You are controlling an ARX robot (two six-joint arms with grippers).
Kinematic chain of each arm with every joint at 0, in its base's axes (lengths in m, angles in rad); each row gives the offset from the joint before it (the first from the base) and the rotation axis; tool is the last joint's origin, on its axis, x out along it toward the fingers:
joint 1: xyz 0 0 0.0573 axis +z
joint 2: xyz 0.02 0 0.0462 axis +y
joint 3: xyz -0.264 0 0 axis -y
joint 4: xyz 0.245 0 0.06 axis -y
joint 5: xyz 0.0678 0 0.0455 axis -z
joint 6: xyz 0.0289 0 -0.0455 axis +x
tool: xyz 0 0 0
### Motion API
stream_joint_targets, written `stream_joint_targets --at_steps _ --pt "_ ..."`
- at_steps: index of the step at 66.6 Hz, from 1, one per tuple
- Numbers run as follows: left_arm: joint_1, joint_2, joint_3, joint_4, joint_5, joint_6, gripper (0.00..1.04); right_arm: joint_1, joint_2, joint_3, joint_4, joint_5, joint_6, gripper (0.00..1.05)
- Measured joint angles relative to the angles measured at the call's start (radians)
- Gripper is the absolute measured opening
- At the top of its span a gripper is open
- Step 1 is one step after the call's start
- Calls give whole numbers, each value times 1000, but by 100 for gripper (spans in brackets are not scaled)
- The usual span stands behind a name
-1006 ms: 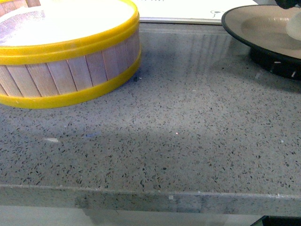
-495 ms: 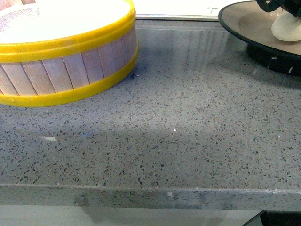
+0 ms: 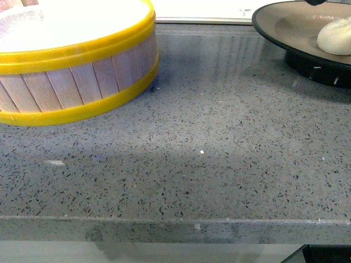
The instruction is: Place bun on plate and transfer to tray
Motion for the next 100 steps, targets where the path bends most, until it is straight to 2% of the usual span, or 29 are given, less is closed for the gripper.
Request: stream_joint_targets --at_steps 8,22,39,49,59,70,75,79,100 --pt "3 0 35 -18 17 -18 100 0 0 0 0 0 0 96" --pt "53 -51 43 9 26 -81 98 0 0 0 0 0 0 96" --pt "193 -381 -240 142 -3 -78 98 0 0 0 0 0 0 96" --pt "332 -698 -547 208 0 -78 98 0 0 0 0 0 0 96" --pt "468 -924 -787 194 42 -100 98 0 0 0 0 0 0 96" --pt "769 -1183 -1022 124 188 -141 98 0 0 0 0 0 0 96" --pt "828 -1274 -1157 314 100 -208 85 0 0 0 0 0 0 96" --pt "840 -1339 -1255 433 80 -245 75 0 0 0 0 1 0 96" --pt "842 -1515 -1549 549 82 -283 21 0 0 0 0 0 0 96"
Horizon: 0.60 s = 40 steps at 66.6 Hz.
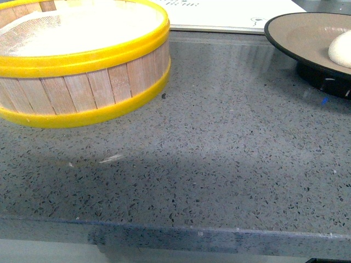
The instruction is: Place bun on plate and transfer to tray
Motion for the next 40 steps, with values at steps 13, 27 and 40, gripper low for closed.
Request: stream_joint_targets --at_steps 13,27,40 --pt "0 -103 -121 22 0 -9 4 0 0 0 0 0 0 96" --pt "0 -175 -186 20 0 -10 4 0 0 0 0 0 0 96" --pt "0 -237 -224 -1 0 -11 4 0 0 0 0 0 0 96"
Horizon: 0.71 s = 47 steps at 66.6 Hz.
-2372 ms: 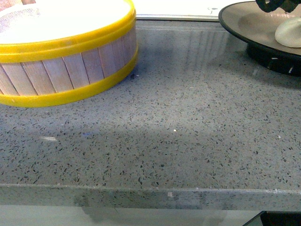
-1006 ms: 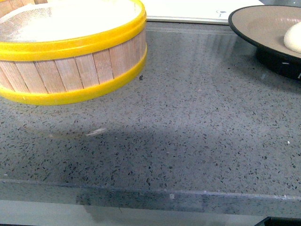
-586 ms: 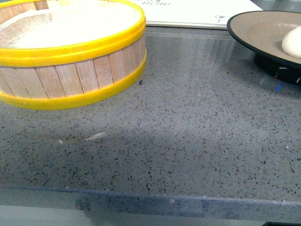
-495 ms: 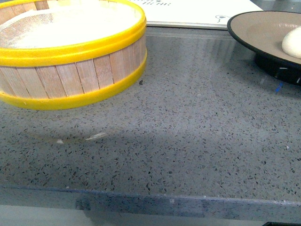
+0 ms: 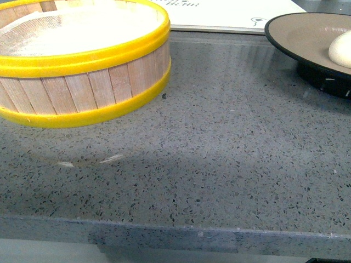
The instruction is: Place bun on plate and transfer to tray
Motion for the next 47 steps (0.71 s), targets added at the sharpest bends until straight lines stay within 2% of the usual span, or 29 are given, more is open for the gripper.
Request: stream_joint_targets --at_steps 47 --pt "0 -203 -64 -109 0 -1 4 0 0 0 0 0 0 96"
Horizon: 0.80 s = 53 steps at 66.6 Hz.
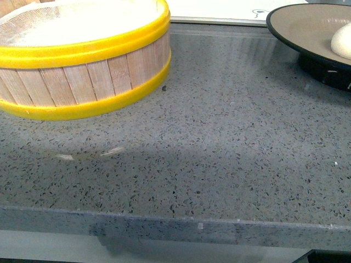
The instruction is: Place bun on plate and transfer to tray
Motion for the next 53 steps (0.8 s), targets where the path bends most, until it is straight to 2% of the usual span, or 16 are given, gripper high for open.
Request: stream_joint_targets --at_steps 3,9,31,37,43,53 --pt "0 -17 0 -17 0 0 4 0 0 0 0 0 0 96" --pt "0 -131 0 -166 0 0 4 0 0 0 0 0 0 96" --pt "0 -175 0 -182 0 0 4 0 0 0 0 0 0 96" --pt "0 -175 0 -182 0 0 20 0 0 0 0 0 0 96" --pt "0 -175 0 -182 0 0 41 0 0 0 0 0 0 96" --pt "0 -175 0 -182 0 0 66 0 0 0 0 0 0 96"
